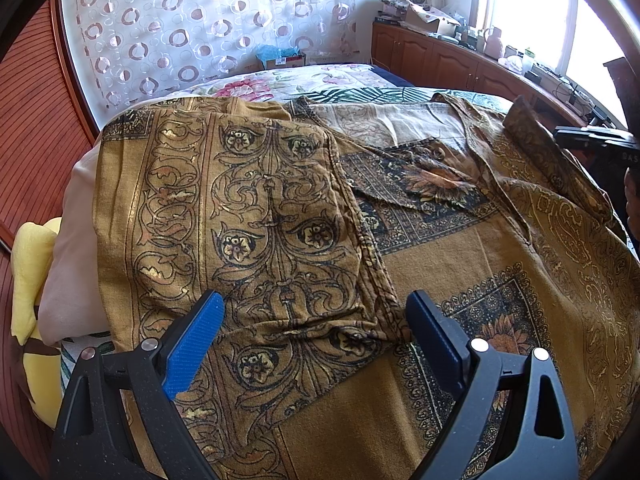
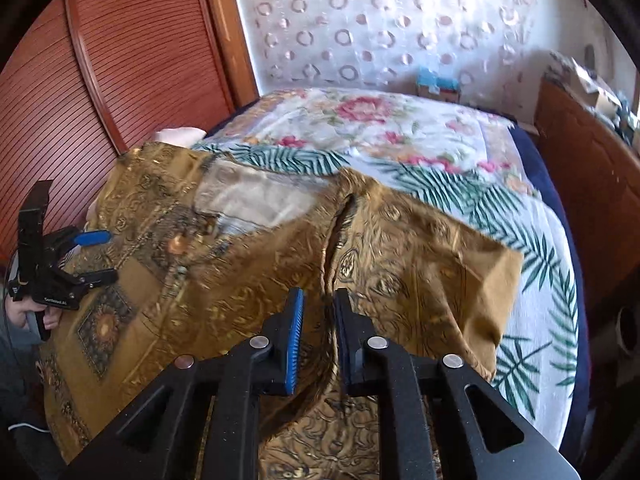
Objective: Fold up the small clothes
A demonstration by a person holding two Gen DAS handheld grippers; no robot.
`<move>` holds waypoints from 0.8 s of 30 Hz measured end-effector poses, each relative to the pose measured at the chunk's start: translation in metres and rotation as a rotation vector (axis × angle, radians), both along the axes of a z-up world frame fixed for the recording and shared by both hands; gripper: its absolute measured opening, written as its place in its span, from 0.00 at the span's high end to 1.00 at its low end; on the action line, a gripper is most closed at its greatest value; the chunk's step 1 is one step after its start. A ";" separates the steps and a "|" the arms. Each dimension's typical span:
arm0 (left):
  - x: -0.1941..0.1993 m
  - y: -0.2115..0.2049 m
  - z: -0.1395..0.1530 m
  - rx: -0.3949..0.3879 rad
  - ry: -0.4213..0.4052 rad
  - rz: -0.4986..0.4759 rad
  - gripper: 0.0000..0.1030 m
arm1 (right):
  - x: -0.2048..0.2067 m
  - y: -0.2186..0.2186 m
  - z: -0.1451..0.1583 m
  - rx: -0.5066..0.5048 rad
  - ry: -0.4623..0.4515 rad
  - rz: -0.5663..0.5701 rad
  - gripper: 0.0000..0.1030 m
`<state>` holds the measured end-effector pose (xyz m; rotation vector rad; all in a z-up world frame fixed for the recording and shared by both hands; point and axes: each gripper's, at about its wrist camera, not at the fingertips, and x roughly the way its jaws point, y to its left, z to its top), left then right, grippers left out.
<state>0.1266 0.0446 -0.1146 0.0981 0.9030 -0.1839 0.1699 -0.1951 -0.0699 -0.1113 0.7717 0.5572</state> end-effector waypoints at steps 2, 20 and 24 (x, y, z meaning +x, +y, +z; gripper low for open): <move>-0.002 0.000 0.003 0.007 -0.018 0.008 0.10 | -0.003 -0.002 0.005 0.002 -0.028 -0.001 0.62; 0.033 0.073 0.060 -0.031 -0.186 0.193 0.19 | 0.050 -0.052 -0.042 -0.102 0.063 -0.258 0.53; 0.050 0.093 0.053 -0.010 -0.164 0.241 0.26 | 0.062 -0.053 -0.041 -0.114 0.075 -0.261 0.53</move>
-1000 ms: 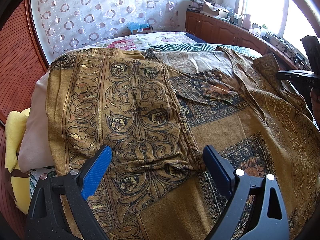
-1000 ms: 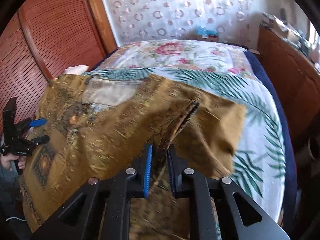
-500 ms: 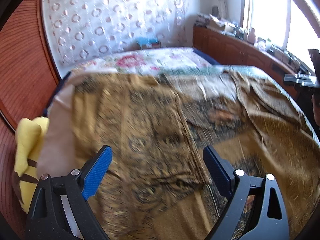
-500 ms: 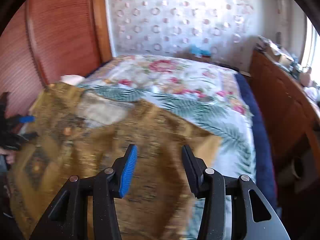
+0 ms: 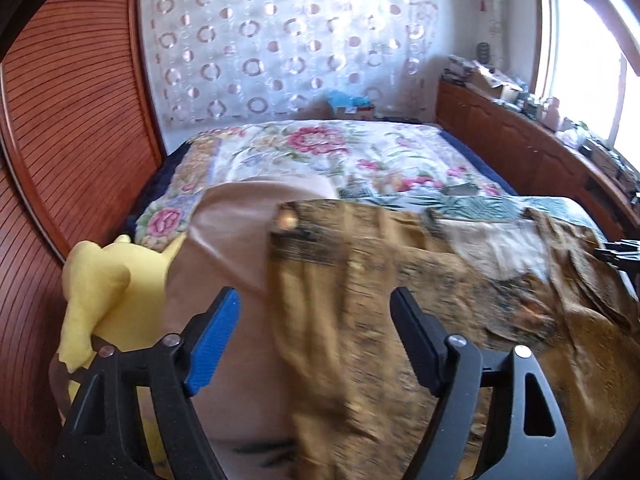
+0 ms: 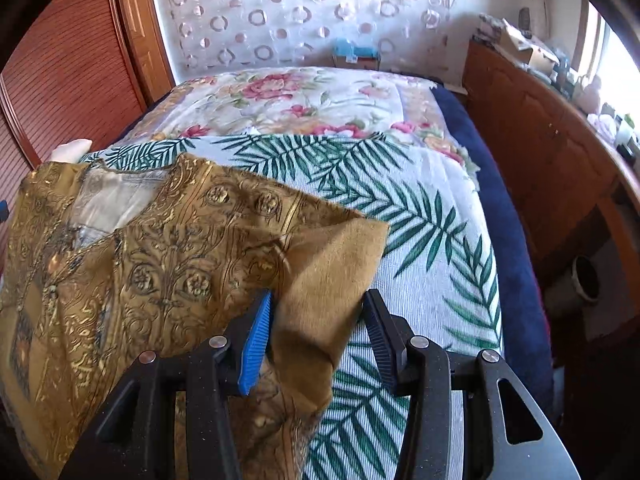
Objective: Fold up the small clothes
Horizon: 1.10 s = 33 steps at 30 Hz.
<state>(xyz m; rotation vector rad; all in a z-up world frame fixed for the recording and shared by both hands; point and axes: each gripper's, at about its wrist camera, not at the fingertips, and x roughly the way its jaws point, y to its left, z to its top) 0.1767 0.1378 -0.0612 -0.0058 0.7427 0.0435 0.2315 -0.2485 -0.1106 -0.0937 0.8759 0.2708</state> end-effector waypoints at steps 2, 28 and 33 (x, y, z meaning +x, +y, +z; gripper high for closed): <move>0.008 0.009 -0.004 -0.004 0.015 0.025 0.28 | 0.005 0.004 0.000 -0.005 0.000 0.006 0.67; 0.023 -0.003 0.016 -0.054 0.009 -0.102 0.97 | -0.001 -0.017 0.017 0.053 -0.116 0.008 0.97; -0.022 -0.020 0.055 -0.049 -0.103 -0.138 0.97 | -0.032 -0.022 0.052 0.108 -0.221 0.041 0.97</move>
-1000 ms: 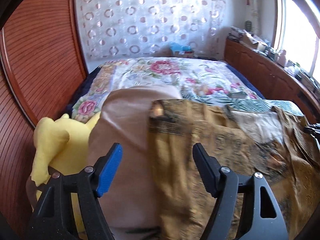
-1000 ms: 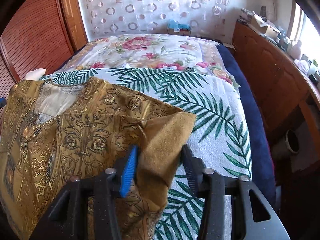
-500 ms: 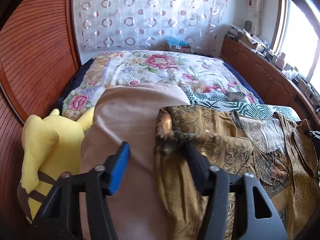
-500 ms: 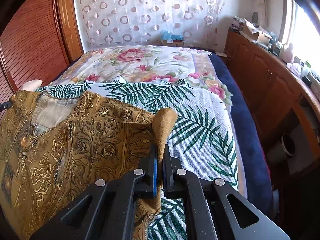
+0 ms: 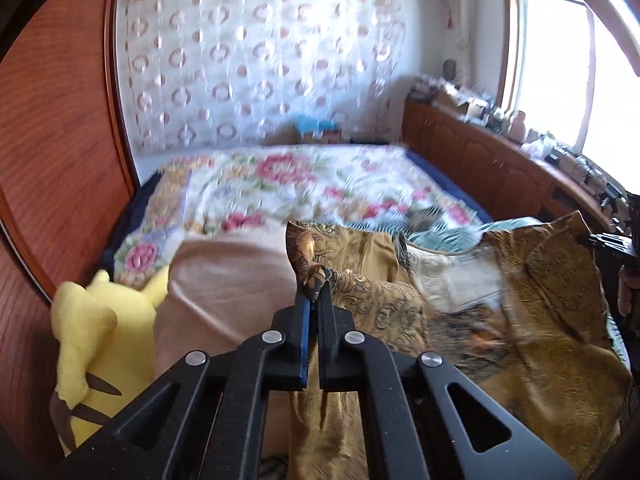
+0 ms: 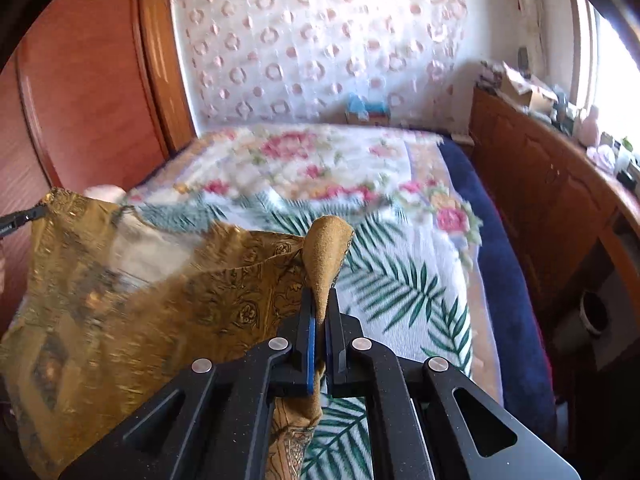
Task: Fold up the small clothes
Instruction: 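Lift the shirt hem with the left gripper while the right gripper lifts the other hem corner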
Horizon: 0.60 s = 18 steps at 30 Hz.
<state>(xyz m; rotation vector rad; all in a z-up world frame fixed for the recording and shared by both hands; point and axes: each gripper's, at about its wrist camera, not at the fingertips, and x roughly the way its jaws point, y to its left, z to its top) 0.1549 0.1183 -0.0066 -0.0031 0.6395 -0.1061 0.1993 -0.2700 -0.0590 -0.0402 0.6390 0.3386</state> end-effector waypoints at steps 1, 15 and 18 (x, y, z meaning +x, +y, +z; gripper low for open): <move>-0.012 -0.003 0.007 0.004 -0.023 -0.008 0.97 | -0.008 -0.002 0.007 0.009 -0.020 0.006 0.97; -0.158 0.013 0.005 -0.035 -0.098 -0.006 0.97 | -0.162 -0.039 0.030 0.089 -0.123 0.070 0.97; -0.179 0.019 -0.006 -0.040 -0.076 0.020 0.97 | -0.187 -0.047 0.023 0.070 -0.097 0.073 0.97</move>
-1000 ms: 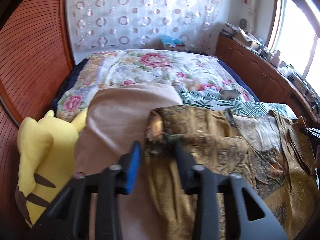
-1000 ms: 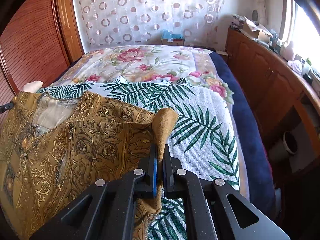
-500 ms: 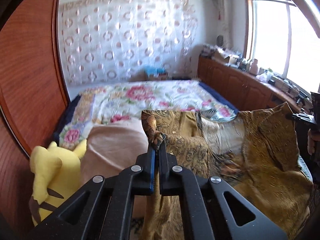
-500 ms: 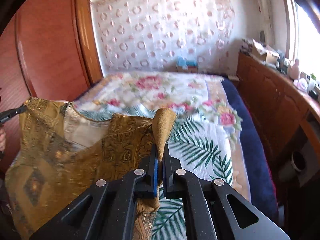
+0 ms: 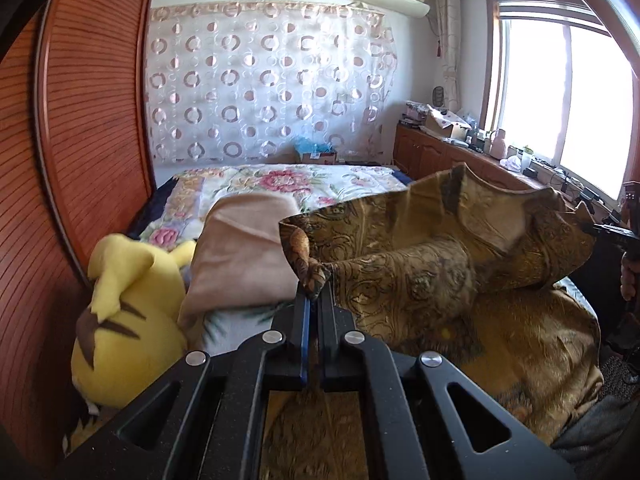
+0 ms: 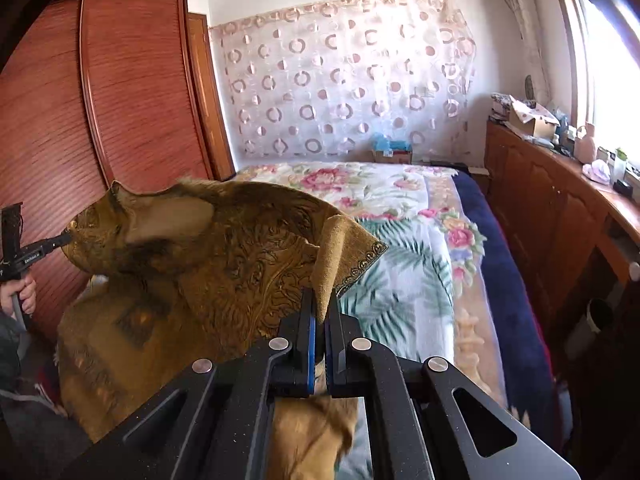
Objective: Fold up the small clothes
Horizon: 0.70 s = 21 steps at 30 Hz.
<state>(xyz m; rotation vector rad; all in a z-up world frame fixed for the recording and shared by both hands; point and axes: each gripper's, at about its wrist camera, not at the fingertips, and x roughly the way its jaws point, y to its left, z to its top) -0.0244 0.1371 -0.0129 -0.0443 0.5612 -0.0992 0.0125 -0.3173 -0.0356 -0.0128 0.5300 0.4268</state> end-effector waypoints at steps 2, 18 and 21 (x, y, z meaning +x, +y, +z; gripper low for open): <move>-0.012 0.004 -0.007 -0.009 0.017 0.015 0.97 | -0.014 -0.005 -0.002 -0.003 0.026 0.002 0.97; -0.030 0.024 -0.007 0.016 -0.008 0.040 0.38 | -0.042 -0.016 0.011 -0.054 0.090 -0.017 0.59; -0.010 0.028 -0.002 0.038 -0.021 0.051 0.36 | -0.044 -0.023 0.018 -0.068 0.047 -0.054 0.55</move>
